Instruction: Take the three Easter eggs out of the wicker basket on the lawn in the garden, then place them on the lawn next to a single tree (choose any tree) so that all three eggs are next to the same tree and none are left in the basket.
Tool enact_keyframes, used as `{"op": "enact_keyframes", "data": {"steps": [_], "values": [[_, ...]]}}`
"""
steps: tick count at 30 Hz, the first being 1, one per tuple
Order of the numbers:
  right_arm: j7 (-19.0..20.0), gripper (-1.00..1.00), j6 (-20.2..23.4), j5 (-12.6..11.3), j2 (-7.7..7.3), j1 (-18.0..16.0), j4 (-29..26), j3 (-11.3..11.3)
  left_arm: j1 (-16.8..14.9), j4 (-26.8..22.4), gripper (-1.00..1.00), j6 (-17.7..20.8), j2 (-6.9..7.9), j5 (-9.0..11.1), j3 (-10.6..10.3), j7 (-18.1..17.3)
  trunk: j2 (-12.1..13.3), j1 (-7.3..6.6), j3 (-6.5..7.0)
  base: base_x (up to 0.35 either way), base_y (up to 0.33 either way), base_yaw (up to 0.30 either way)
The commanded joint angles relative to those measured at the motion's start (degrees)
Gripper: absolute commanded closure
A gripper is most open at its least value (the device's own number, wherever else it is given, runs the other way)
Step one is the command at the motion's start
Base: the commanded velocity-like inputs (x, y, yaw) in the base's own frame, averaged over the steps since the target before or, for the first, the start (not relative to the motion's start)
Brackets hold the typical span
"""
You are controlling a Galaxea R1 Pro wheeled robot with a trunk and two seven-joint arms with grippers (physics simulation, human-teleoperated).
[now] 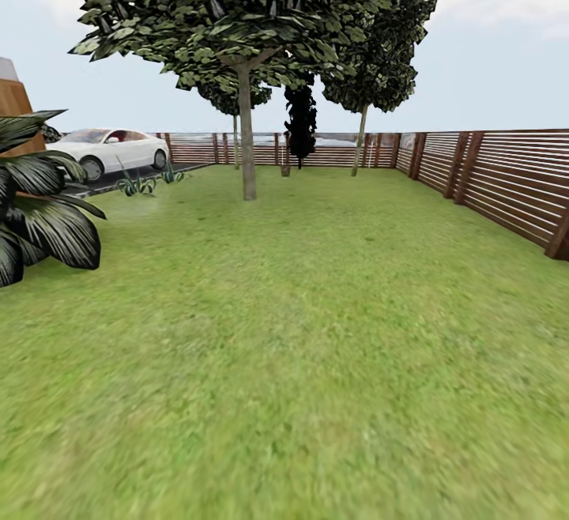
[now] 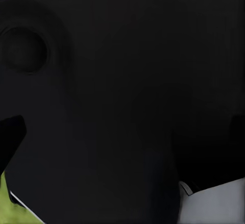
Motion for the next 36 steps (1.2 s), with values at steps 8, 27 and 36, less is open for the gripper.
{"op": "enact_keyframes", "data": {"steps": [8, 27, 36], "values": [[0.06, -1.00, -0.14, -0.09, 0.02, -0.01, 0.20, 0.07, 0.00, -0.23, -1.00, 0.01, -0.04, 0.01, 0.08, 0.12, -0.02, 0.03, -0.05, 0.315, -0.112, 0.000], [0.18, -1.00, -0.12, -0.14, 0.14, -0.03, 0.36, 0.02, 0.02, -0.27, -1.00, 0.09, -0.12, -0.01, 0.12, 0.52, -0.02, 0.03, -0.05, 0.259, -0.241, 0.000], [0.24, -1.00, -0.12, -0.13, 0.43, 0.01, 0.40, 0.02, 0.02, -0.25, -1.00, 0.10, -0.13, 0.01, 0.16, 0.53, -0.02, 0.03, -0.05, 0.254, -0.249, 0.000]]}}
